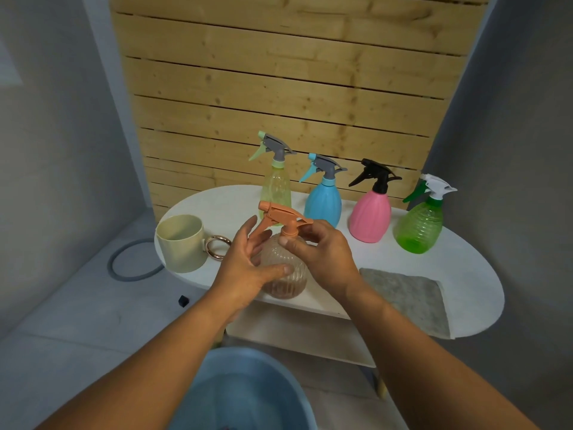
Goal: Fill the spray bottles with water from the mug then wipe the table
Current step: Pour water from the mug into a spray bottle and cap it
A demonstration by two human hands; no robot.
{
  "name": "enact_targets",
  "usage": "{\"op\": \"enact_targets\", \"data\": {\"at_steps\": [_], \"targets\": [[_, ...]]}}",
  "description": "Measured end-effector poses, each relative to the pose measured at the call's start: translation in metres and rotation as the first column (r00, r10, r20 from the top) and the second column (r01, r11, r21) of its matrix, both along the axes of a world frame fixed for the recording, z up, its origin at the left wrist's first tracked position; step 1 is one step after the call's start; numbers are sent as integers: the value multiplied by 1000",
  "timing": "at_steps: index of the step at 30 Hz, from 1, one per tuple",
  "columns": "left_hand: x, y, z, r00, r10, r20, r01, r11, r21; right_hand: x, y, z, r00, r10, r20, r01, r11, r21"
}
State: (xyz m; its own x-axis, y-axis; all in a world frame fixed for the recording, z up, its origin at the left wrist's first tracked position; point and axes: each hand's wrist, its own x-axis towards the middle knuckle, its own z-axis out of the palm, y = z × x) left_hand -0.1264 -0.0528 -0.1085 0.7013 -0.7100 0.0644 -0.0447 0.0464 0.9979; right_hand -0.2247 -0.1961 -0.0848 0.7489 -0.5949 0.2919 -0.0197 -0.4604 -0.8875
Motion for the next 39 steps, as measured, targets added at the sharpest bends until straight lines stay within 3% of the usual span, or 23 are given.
{"op": "enact_targets", "data": {"at_steps": [5, 8, 13, 21, 26, 31, 39], "targets": [[0, 0, -2, 1000, -1, 5, 1, 1000, 18, -4, -2, 2, 994, 94, -50, -93, 996, 6], [-1, -1, -3, 1000, 21, 6, -21, 1000, 17, -1, 3, 4, 998, 11, -64, -12, 1000, -20], [-3, -3, -3, 998, 61, 19, -62, 997, 40, 3, 12, -2, 976, -202, -86, 180, 960, -214], [-30, -27, -5, 975, 144, 168, -176, 965, 196, -9, 8, 11, 998, -17, -60, 22, 995, 99], [-30, -32, 3, 952, 251, 173, -289, 925, 247, -14, 9, 15, 998, -42, -53, 51, 981, 188], [17, -30, 35, 921, 296, 254, -346, 921, 181, -16, -2, 9, 976, -199, -90, 211, 966, 147], [129, -38, 104, 906, 282, 315, -344, 925, 164, -6, -20, -12, 930, -186, -318, 180, 982, -48]]}}
